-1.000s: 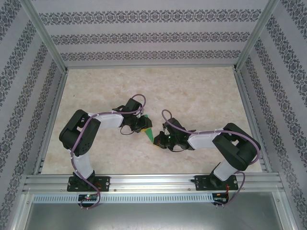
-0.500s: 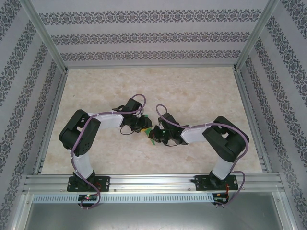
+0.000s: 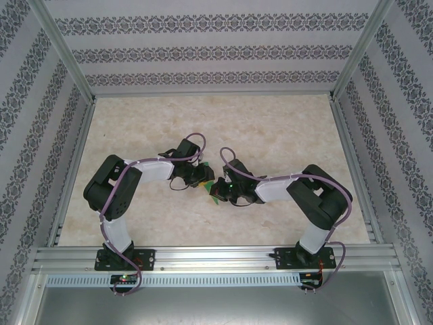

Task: Fold a paper plane with a square sheet of paper (pick it up from the middle)
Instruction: Fold the wing for the fifth time at the center of the table.

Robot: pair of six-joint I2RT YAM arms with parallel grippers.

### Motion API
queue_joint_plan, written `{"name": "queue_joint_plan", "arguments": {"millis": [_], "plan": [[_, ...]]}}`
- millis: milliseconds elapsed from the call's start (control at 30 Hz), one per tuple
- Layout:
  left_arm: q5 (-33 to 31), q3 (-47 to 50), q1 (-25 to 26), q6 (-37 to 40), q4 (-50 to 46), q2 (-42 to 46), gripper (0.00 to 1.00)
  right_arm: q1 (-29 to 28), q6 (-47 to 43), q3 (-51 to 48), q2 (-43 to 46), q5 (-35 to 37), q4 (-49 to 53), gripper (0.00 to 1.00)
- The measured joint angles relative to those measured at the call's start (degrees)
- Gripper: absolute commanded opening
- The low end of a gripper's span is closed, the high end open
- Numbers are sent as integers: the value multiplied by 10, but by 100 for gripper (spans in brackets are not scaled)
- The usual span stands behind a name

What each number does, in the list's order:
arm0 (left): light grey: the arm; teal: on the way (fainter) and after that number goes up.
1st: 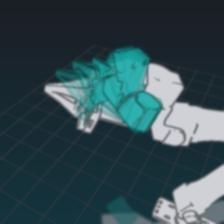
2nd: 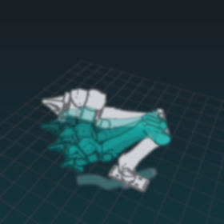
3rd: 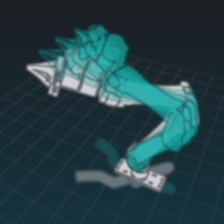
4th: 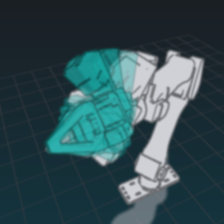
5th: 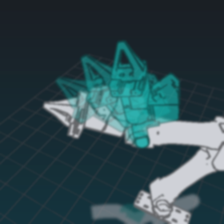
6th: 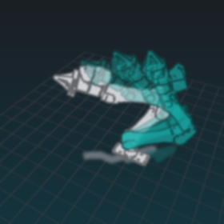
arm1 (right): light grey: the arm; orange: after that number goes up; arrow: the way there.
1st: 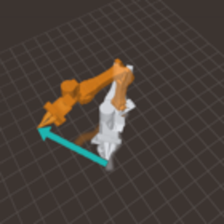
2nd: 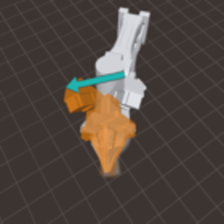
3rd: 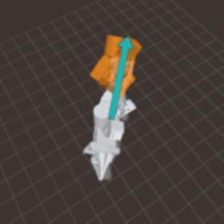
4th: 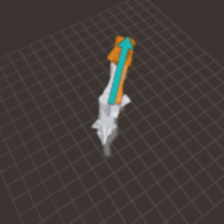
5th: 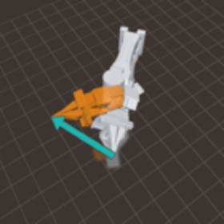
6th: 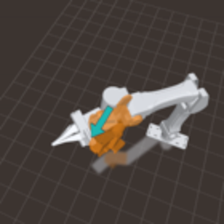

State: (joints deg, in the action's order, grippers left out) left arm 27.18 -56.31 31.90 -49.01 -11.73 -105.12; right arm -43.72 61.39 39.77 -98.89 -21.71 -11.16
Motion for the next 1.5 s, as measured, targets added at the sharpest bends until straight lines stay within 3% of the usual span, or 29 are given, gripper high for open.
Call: {"name": "queue_joint_plan", "arguments": {"millis": [500, 900, 1067, 1267, 1500], "plan": [[-2, -2, -3, 0, 1, -2, 38, 7, -9, 35, -41, -2, 5, 1], [-2, -12, -2, 20, -13, 3, 46, 11, -8, -16, -39, -18, -91, 0], [-1, -12, -2, 39, -24, 50, 52, 11, -11, -25, -35, -36, -95, 0], [7, 6, -2, 52, -4, 129, 50, 11, -15, -24, -35, -46, -88, 0], [23, 62, -2, 51, 28, 118, 47, 11, -15, -23, -35, -50, -83, 0]]}}
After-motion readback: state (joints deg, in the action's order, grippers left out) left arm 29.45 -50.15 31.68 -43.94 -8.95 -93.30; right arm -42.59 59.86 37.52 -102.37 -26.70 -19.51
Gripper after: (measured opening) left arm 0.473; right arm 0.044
